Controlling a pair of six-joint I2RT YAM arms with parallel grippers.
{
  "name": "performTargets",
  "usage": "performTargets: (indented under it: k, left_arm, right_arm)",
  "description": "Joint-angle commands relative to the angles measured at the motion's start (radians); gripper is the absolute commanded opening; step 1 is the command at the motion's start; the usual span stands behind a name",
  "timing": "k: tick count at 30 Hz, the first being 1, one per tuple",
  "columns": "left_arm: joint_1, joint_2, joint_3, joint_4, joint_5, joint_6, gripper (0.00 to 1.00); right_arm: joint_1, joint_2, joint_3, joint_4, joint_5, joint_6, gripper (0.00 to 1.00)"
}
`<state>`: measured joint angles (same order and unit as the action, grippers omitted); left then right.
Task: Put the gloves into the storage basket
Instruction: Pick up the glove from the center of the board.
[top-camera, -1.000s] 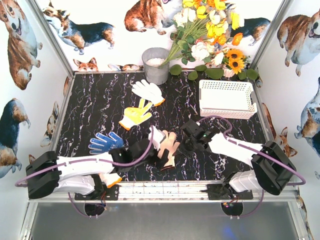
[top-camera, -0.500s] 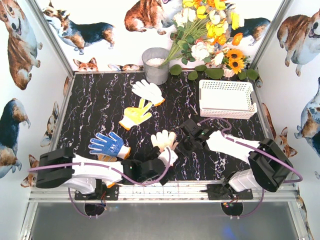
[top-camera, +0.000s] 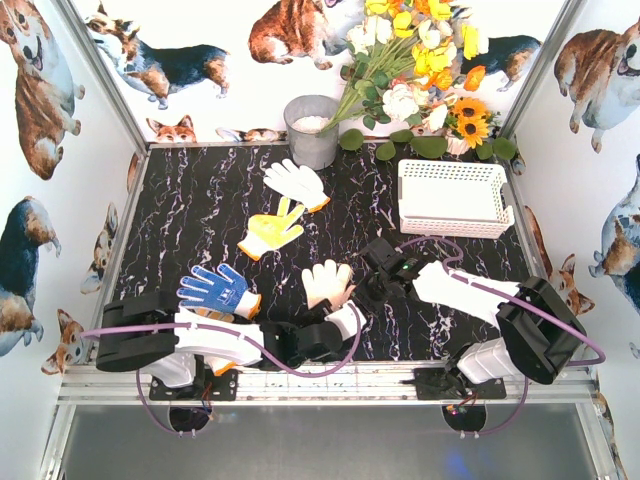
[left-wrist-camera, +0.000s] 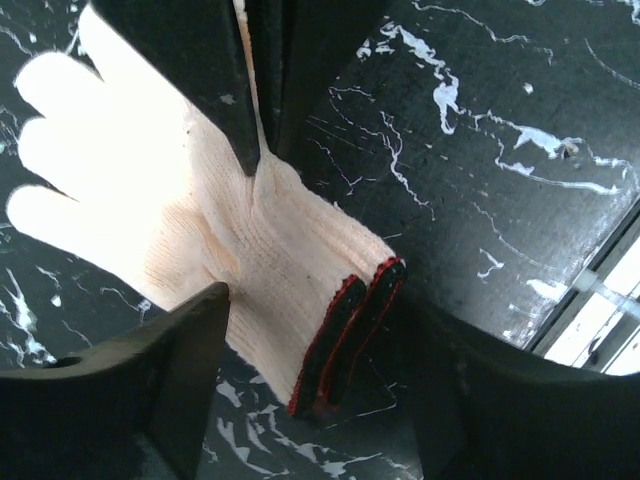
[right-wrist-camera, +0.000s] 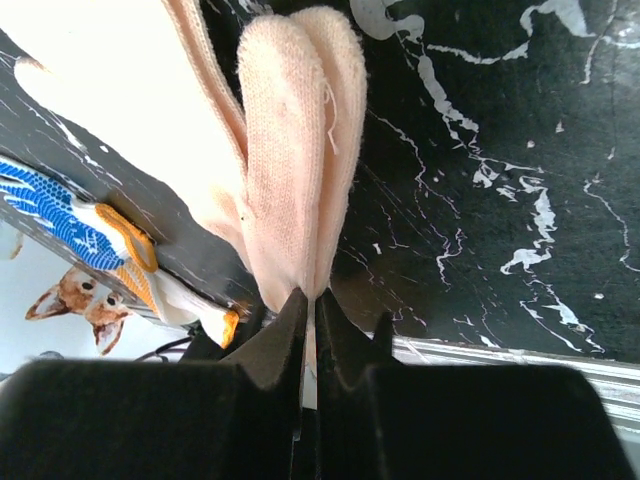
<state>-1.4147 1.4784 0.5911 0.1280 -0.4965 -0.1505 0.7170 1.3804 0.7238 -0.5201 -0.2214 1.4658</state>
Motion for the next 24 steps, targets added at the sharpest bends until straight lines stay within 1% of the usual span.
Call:
performTargets:
  k: [1, 3, 7, 9, 11, 13, 14, 15, 16, 18, 20, 24]
  left_arm:
    - [-0.005, 0.015, 0.013, 0.067, -0.045, 0.002, 0.51]
    - [-0.004, 0.005, -0.004, 0.085, -0.055, -0.014, 0.34]
    - [-0.004, -0.022, -0.036, 0.108, -0.05, -0.043, 0.11]
    - [-0.005, -0.028, -0.044, 0.114, -0.05, -0.062, 0.0]
    - [-0.005, -0.03, -0.054, 0.126, -0.05, -0.078, 0.0]
    - [-0.004, -0.036, -0.063, 0.137, -0.053, -0.093, 0.0]
    - [-0.004, -0.038, -0.067, 0.139, -0.055, -0.1, 0.0]
    - [-0.005, -0.041, -0.069, 0.139, -0.058, -0.108, 0.0]
    - [-0.004, -0.044, -0.072, 0.14, -0.06, -0.114, 0.0]
    - [-0.005, -0.051, -0.076, 0.14, -0.06, -0.126, 0.0]
    - [-0.004, -0.06, -0.081, 0.142, -0.057, -0.137, 0.0]
    - [-0.005, -0.079, -0.096, 0.149, -0.051, -0.153, 0.0]
  right_arm:
    - [-0.007, -0.031, 0.002, 0.059, -0.019, 0.014, 0.0]
    - [-0.01, -0.037, -0.011, 0.084, -0.019, 0.014, 0.0]
    - [-0.022, -0.051, -0.047, 0.152, -0.037, 0.014, 0.01]
    - [-0.03, -0.058, -0.06, 0.178, -0.05, 0.016, 0.06]
    - [-0.035, -0.07, -0.065, 0.186, -0.053, 0.013, 0.14]
    - [-0.041, -0.084, -0.069, 0.178, -0.048, 0.009, 0.29]
    - [-0.044, -0.093, -0.075, 0.174, -0.044, 0.008, 0.39]
    - [-0.047, -0.105, -0.082, 0.172, -0.04, 0.009, 0.45]
    - [-0.051, -0.118, -0.092, 0.173, -0.039, 0.012, 0.49]
    - [-0.057, -0.147, -0.115, 0.185, -0.03, 0.018, 0.56]
    - [-0.059, -0.165, -0.143, 0.211, -0.022, 0.025, 0.61]
    - [-0.058, -0.143, -0.206, 0.349, -0.044, 0.045, 0.62]
